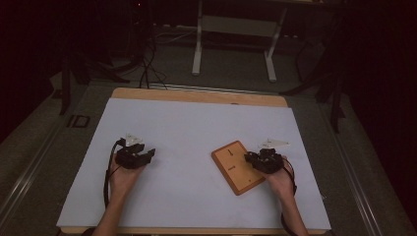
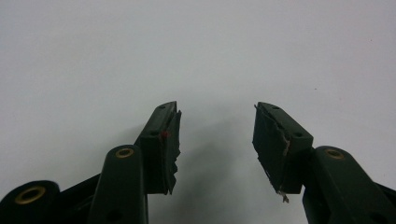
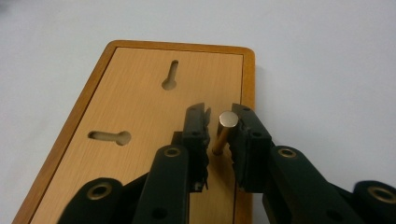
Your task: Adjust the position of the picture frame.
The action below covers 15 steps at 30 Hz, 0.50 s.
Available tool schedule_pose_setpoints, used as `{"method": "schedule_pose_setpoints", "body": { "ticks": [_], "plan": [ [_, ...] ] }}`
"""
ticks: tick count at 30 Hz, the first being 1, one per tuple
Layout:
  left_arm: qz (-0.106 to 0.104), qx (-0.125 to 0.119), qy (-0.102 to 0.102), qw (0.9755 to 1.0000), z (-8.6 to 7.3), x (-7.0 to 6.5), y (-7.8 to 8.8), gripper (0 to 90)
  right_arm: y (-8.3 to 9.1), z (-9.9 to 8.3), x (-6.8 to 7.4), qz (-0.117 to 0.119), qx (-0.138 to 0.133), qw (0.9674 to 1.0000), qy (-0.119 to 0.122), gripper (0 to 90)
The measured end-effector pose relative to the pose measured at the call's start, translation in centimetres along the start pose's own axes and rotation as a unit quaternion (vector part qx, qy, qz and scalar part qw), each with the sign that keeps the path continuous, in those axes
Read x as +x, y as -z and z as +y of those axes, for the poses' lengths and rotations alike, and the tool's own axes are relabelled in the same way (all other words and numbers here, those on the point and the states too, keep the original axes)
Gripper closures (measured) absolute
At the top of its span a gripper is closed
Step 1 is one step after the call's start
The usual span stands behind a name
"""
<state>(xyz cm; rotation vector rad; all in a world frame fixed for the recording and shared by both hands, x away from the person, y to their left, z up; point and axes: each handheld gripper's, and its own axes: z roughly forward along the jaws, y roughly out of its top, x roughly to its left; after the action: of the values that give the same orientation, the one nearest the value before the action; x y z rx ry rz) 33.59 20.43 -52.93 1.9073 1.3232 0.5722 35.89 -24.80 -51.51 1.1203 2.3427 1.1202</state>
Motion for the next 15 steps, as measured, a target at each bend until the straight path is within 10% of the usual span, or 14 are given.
{"method": "schedule_pose_setpoints", "body": {
  "ticks": [15],
  "plan": [
    [0.001,0.000,0.002,1.0000,-0.01,0.14,0.00,50.4,-0.87,-0.30,-0.42,0.000,-0.020,0.9970,-0.074,83.9]
  ]
}}
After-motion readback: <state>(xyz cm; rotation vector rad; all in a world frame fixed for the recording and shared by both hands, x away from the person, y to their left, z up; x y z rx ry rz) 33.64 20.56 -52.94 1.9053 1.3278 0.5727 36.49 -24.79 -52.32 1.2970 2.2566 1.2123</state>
